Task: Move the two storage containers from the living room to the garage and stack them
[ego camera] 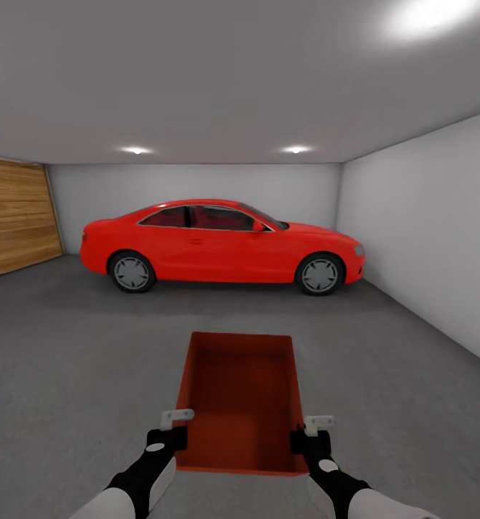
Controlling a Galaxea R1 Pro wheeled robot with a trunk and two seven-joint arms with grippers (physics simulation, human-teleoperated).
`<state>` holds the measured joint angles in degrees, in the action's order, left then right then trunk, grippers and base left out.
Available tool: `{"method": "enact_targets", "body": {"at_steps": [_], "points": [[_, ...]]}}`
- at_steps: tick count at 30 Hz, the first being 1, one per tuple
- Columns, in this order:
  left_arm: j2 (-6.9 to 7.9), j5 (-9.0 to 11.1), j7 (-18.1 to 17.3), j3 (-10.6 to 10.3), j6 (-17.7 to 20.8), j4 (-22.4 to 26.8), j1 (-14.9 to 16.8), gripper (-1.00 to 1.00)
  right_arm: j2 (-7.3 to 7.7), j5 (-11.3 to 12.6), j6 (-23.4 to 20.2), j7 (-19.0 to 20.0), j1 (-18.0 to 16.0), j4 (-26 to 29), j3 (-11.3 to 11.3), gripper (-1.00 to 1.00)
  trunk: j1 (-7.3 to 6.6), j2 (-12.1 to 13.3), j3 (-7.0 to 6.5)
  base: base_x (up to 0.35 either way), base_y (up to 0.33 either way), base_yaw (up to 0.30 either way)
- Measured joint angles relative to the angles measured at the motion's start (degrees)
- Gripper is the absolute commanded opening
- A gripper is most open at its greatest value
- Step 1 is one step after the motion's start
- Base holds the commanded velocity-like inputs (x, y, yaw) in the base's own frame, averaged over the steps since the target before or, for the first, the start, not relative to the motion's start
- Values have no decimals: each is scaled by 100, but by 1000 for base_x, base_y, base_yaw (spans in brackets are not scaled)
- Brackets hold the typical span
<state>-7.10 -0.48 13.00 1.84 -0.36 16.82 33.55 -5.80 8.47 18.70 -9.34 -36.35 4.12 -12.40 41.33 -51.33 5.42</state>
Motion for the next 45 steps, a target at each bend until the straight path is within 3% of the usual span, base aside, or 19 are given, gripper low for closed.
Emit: {"method": "enact_targets", "body": {"at_steps": [45], "points": [[0, 0, -2, 4, -9, -11, -1, -100, 0, -6, 0, -2, 4, 1, 2, -100, 0, 0, 0, 321, 0, 0]]}}
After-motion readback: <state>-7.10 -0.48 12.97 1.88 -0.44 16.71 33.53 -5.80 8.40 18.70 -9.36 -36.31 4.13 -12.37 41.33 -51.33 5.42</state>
